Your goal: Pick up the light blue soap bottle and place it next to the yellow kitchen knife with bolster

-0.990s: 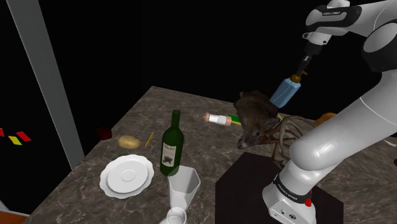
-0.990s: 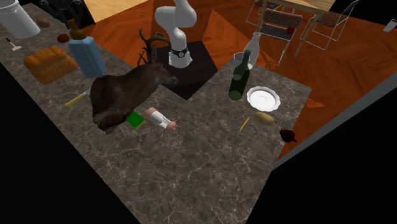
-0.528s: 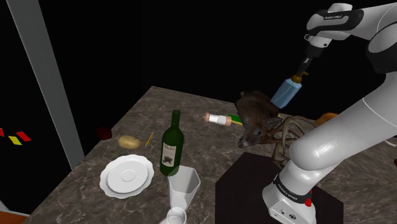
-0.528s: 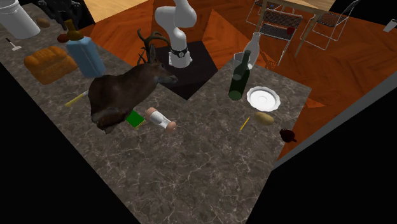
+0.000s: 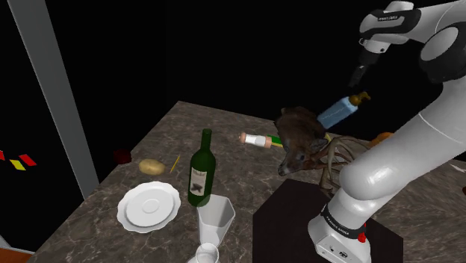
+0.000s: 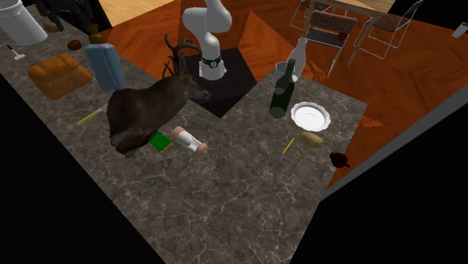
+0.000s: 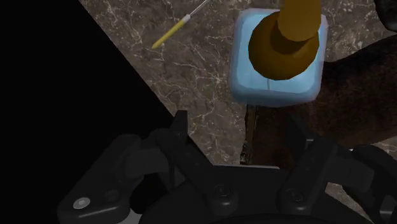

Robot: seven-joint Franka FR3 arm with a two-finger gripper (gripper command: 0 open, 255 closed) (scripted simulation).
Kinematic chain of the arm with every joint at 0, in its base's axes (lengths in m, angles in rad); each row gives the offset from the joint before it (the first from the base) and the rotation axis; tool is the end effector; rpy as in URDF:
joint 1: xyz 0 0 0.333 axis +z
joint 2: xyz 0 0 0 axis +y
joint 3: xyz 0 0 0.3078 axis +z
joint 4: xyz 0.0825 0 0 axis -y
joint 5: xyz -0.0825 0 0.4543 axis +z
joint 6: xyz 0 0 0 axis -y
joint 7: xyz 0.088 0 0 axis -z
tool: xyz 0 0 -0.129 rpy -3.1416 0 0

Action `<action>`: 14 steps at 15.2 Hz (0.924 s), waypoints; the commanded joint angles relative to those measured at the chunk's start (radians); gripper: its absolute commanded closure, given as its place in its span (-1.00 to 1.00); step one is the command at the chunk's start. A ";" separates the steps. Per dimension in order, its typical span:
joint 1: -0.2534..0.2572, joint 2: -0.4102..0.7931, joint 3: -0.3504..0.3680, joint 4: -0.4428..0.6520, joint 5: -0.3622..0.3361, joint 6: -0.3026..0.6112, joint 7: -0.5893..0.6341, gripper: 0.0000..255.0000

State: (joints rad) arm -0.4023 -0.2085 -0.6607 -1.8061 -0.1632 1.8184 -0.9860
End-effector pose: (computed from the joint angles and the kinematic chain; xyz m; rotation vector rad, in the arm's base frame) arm 0.2539 -0.5449 0.5866 2.9690 -0.0771 0.0958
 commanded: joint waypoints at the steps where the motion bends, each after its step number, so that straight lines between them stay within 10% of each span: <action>1: -0.036 0.381 -0.052 0.416 0.153 -0.424 0.079 -1.00; 14: -0.028 0.321 -0.032 0.252 0.116 -0.307 0.107 -1.00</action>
State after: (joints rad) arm -0.4317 0.1128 -0.6928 -1.5532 -0.0472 1.5107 -0.8791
